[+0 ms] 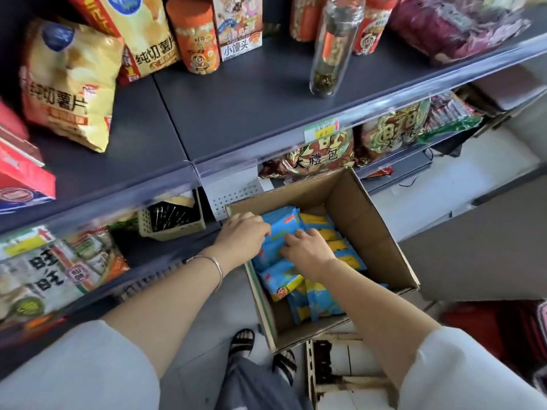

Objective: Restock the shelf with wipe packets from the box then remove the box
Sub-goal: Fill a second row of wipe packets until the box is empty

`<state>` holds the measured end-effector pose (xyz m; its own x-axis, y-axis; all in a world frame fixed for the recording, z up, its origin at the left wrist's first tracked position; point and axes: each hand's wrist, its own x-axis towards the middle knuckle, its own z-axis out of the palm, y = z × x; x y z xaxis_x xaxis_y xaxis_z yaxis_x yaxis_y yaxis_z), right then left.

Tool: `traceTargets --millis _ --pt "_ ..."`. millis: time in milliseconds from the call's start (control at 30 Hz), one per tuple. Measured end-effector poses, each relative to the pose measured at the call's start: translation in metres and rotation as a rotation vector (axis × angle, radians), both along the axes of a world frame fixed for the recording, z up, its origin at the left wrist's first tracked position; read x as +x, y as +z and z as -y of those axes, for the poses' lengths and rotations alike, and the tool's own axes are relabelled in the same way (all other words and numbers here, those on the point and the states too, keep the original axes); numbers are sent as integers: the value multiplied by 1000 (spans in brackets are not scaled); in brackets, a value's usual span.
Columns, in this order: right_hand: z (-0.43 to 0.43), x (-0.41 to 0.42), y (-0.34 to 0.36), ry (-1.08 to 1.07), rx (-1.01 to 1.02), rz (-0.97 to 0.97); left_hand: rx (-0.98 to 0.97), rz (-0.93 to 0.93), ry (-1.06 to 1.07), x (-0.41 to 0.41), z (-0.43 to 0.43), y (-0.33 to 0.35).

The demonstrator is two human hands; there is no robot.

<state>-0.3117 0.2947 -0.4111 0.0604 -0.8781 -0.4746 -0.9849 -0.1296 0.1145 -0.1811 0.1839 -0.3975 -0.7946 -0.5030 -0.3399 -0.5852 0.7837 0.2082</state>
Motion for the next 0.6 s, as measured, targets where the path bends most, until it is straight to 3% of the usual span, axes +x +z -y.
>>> traceTargets --millis 267,467,600 --pt "-5 -51 28 -342 -95 93 -72 98 175 -32 -5 14" --pt "-20 -71 30 -646 -151 139 -35 263 59 -50 -25 -3" --pt "-28 -69 20 -713 -167 120 -90 277 34 -54 -41 -25"
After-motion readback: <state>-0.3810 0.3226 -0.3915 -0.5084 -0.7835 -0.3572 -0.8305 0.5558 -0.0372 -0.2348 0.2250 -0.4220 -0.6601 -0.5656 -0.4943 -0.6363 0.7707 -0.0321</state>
